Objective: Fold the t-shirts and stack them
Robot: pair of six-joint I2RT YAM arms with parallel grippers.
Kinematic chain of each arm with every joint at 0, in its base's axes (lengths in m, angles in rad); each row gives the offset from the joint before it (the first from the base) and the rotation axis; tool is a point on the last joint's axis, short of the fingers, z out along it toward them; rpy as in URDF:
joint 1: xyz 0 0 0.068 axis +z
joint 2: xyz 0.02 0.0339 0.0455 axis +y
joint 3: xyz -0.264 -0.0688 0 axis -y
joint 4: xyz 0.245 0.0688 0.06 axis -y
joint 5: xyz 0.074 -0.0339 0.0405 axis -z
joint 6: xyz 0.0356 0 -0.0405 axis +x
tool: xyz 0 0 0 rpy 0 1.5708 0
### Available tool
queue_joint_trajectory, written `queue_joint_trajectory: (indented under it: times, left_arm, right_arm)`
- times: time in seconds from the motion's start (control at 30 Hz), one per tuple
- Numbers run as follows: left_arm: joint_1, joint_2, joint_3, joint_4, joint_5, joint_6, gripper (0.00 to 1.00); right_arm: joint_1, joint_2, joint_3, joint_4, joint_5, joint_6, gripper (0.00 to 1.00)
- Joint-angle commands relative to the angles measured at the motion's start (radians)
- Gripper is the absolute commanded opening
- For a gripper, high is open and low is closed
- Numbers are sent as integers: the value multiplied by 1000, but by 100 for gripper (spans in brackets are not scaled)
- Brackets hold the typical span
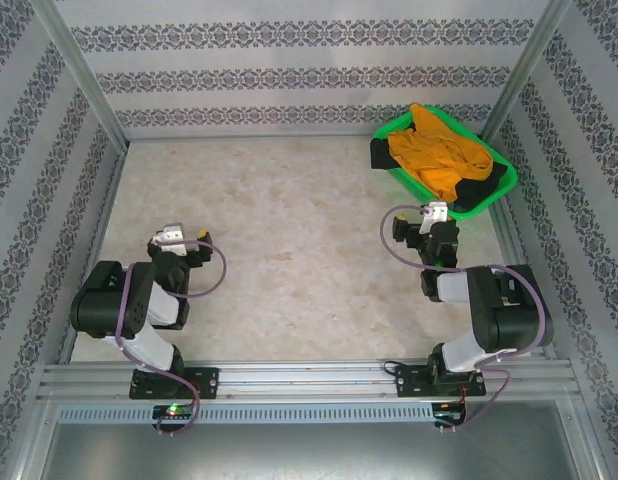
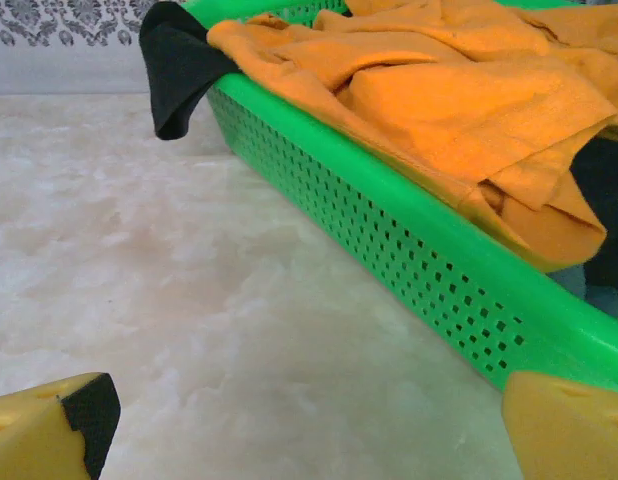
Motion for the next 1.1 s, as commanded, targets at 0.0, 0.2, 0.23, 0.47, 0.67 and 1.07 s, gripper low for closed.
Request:
queue_joint_trajectory:
  times: [0.0, 0.2, 0.23, 0.47, 0.67, 1.07]
  left_arm:
    - [11, 3, 3, 48, 9, -15, 100]
    - [10, 5, 5, 48, 4, -19, 100]
    - [10, 4, 4, 48, 3, -19, 100]
    - [11, 2, 3, 49, 3, -21, 100]
    - [14, -10, -7, 50, 17, -16, 100]
    - [-289, -747, 282, -878, -583, -111, 100]
  right_arm:
    - [-10, -5, 11, 2, -31, -14, 98]
    - [-10, -4, 11, 2, -30, -12, 98]
    - [-10, -5, 11, 2, -30, -12, 98]
    - [-10, -5, 12, 2, -32, -14, 98]
    - [-10, -22, -46, 69, 26, 5, 98]
    - [72, -672, 318, -889, 177, 380, 98]
